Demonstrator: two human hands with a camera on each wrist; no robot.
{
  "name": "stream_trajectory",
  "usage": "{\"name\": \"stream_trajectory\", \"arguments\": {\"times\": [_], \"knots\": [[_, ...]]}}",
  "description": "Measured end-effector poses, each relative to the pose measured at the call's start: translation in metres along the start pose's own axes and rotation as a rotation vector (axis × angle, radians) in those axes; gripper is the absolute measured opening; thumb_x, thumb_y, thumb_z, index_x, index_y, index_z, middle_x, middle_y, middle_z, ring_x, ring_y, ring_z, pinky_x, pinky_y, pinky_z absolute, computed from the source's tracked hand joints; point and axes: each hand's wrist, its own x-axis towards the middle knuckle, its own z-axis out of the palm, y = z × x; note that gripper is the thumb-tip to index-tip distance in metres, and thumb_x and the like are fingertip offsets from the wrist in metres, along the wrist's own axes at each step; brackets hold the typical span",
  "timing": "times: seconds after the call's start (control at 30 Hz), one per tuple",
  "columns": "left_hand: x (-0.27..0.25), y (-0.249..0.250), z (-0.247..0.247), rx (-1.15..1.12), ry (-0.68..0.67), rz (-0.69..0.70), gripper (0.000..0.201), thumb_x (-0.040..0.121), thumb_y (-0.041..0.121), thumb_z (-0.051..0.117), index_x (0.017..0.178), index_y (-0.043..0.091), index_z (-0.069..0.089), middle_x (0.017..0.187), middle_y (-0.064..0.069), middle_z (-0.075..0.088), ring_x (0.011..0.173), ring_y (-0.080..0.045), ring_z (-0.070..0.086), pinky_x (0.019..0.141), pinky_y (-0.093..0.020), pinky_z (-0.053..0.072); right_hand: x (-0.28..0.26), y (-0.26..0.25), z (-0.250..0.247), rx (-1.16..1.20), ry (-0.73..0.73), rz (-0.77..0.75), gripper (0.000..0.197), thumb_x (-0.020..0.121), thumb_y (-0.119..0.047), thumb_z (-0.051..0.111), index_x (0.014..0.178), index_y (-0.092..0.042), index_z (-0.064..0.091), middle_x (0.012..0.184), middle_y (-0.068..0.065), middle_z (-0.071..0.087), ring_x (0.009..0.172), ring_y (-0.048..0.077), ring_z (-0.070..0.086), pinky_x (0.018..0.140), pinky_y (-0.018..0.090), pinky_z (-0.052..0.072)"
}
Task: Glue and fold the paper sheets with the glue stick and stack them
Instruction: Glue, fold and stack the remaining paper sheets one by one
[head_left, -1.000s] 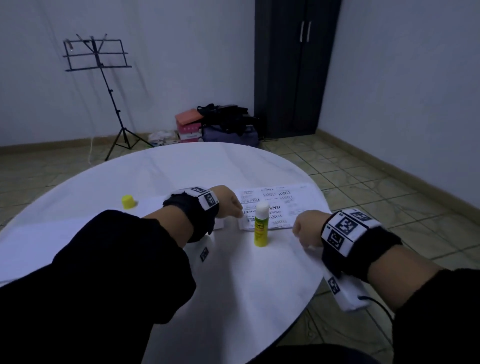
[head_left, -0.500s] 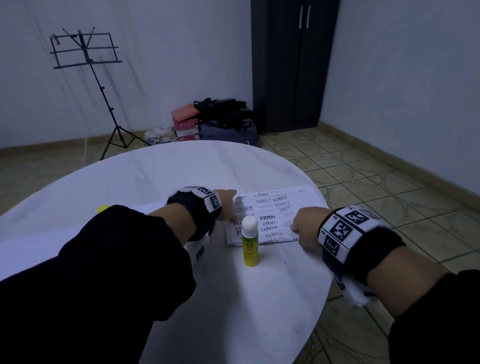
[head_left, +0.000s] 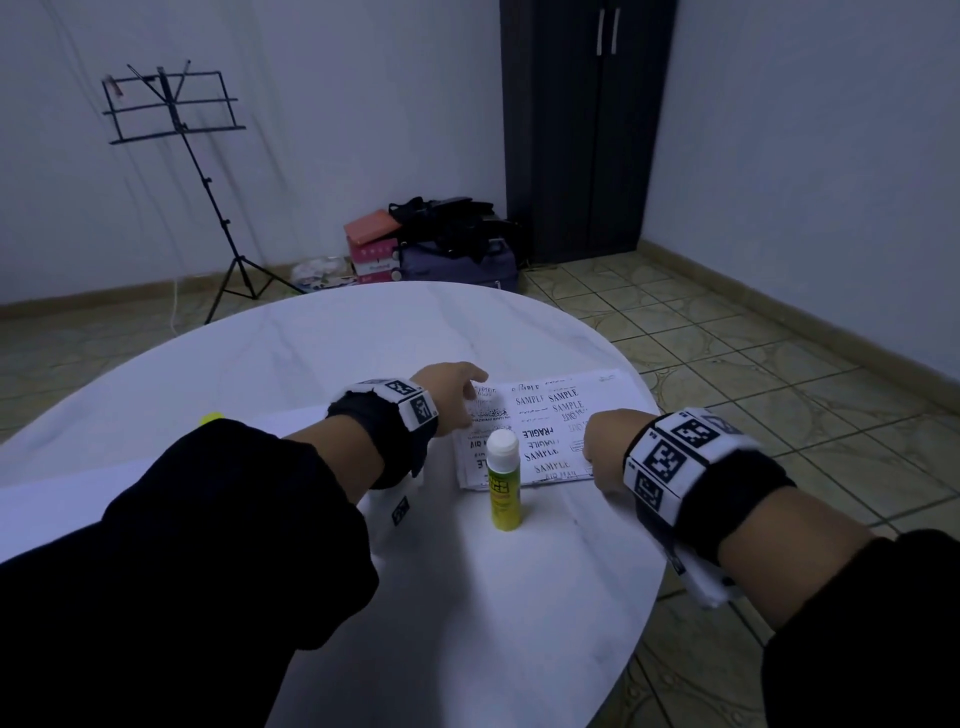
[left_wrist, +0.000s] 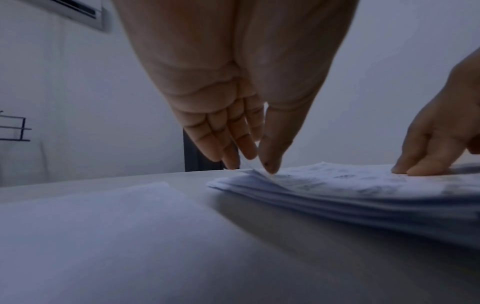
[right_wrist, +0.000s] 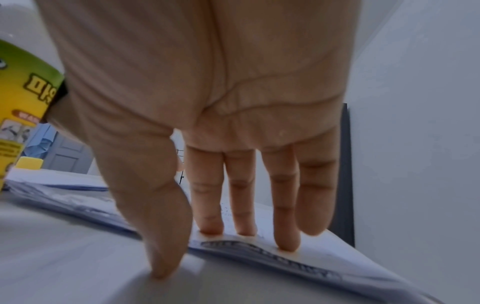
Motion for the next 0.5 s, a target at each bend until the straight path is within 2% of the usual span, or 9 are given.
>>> {"name": "stream_trajectory", "arguments": {"times": [0.03, 0.1, 0.13, 0.2, 0.23, 0.3, 0.4, 0.47, 0.5], "knots": [[0.000, 0.000, 0.000, -0.006, 0.019, -0.003, 0.061, 0.085, 0.012, 0.067, 0.140, 0.017, 0.042, 0.127, -0.001, 0.056, 0.114, -0.018, 0.054, 0.092, -0.025, 0.041, 0.011, 0.004, 0.007, 0.011, 0.015, -0.024, 0.002, 0.069, -0.023, 0.050, 0.068, -0.021, 0.049, 0.068, 0.000, 0.049, 0.067, 0.020, 0.057, 0.077, 0.036, 0.053], [0.003, 0.002, -0.001, -0.034, 0.063, -0.017, 0.062, 0.083, 0.013, 0.070, 0.139, 0.019, 0.044, 0.131, -0.004, 0.051, 0.113, -0.021, 0.055, 0.093, -0.027, 0.043, 0.024, 0.007, 0.012, 0.020, 0.008, -0.036, 0.005, 0.075, -0.025, 0.057, 0.077, -0.021, 0.055, 0.066, 0.000, 0.045, 0.064, 0.012, 0.051, 0.071, 0.025, 0.049], [0.004, 0.004, -0.001, -0.063, 0.084, -0.034, 0.066, 0.082, 0.014, 0.072, 0.140, 0.020, 0.043, 0.134, -0.006, 0.046, 0.112, -0.022, 0.056, 0.093, -0.028, 0.044, 0.007, 0.005, 0.002, 0.028, 0.010, -0.056, 0.006, 0.076, -0.025, 0.058, 0.080, -0.022, 0.056, 0.067, -0.001, 0.045, 0.065, 0.011, 0.052, 0.071, 0.023, 0.049], [0.006, 0.007, -0.004, -0.150, 0.120, -0.087, 0.077, 0.079, 0.014, 0.076, 0.144, 0.023, 0.036, 0.138, -0.009, 0.039, 0.111, -0.025, 0.057, 0.093, -0.030, 0.046, -0.011, 0.002, -0.005, 0.044, 0.082, -0.059, 0.010, 0.073, -0.025, 0.057, 0.072, -0.022, 0.048, 0.070, 0.001, 0.049, 0.070, 0.017, 0.055, 0.079, 0.031, 0.050], [0.007, 0.008, -0.006, -0.193, 0.131, -0.115, 0.081, 0.078, 0.013, 0.076, 0.145, 0.023, 0.033, 0.139, -0.009, 0.040, 0.112, -0.025, 0.057, 0.090, -0.028, 0.045, -0.023, 0.004, -0.008, 0.062, 0.108, -0.080, 0.020, 0.076, -0.023, 0.059, 0.066, -0.021, 0.042, 0.068, 0.000, 0.045, 0.066, 0.015, 0.050, 0.080, 0.030, 0.047], [0.010, 0.010, -0.010, -0.265, 0.120, -0.156, 0.084, 0.078, 0.011, 0.076, 0.147, 0.021, 0.029, 0.132, -0.008, 0.052, 0.113, -0.023, 0.056, 0.083, -0.025, 0.042, -0.030, 0.004, -0.005, 0.080, 0.133, -0.095, 0.036, 0.086, -0.020, 0.061, 0.062, -0.021, 0.034, 0.064, -0.002, 0.036, 0.056, 0.009, 0.035, 0.075, 0.027, 0.040], [0.013, 0.011, -0.012, -0.318, 0.097, -0.192, 0.078, 0.081, 0.010, 0.073, 0.146, 0.015, 0.030, 0.115, -0.010, 0.063, 0.106, -0.025, 0.060, 0.081, -0.027, 0.046, -0.027, 0.004, -0.003, 0.101, 0.167, -0.087, 0.022, 0.084, -0.017, 0.058, 0.068, -0.019, 0.043, 0.068, 0.000, 0.042, 0.059, 0.009, 0.041, 0.069, 0.025, 0.044], [0.013, 0.011, -0.011, -0.267, 0.094, -0.208, 0.066, 0.084, 0.011, 0.069, 0.141, 0.012, 0.037, 0.116, -0.011, 0.063, 0.105, -0.026, 0.061, 0.084, -0.030, 0.048, -0.016, 0.005, 0.001, 0.141, 0.132, -0.113, 0.020, 0.090, -0.014, 0.051, 0.072, -0.019, 0.044, 0.072, 0.000, 0.044, 0.059, 0.008, 0.039, 0.068, 0.021, 0.037], [0.013, 0.012, -0.011, -0.207, 0.086, -0.195, 0.054, 0.086, 0.012, 0.066, 0.136, 0.011, 0.045, 0.115, -0.010, 0.064, 0.103, -0.025, 0.061, 0.084, -0.030, 0.048, -0.015, 0.005, 0.003, 0.151, 0.121, -0.105, 0.018, 0.093, -0.012, 0.048, 0.076, -0.018, 0.047, 0.071, 0.001, 0.043, 0.059, 0.008, 0.036, 0.068, 0.019, 0.034]]}}
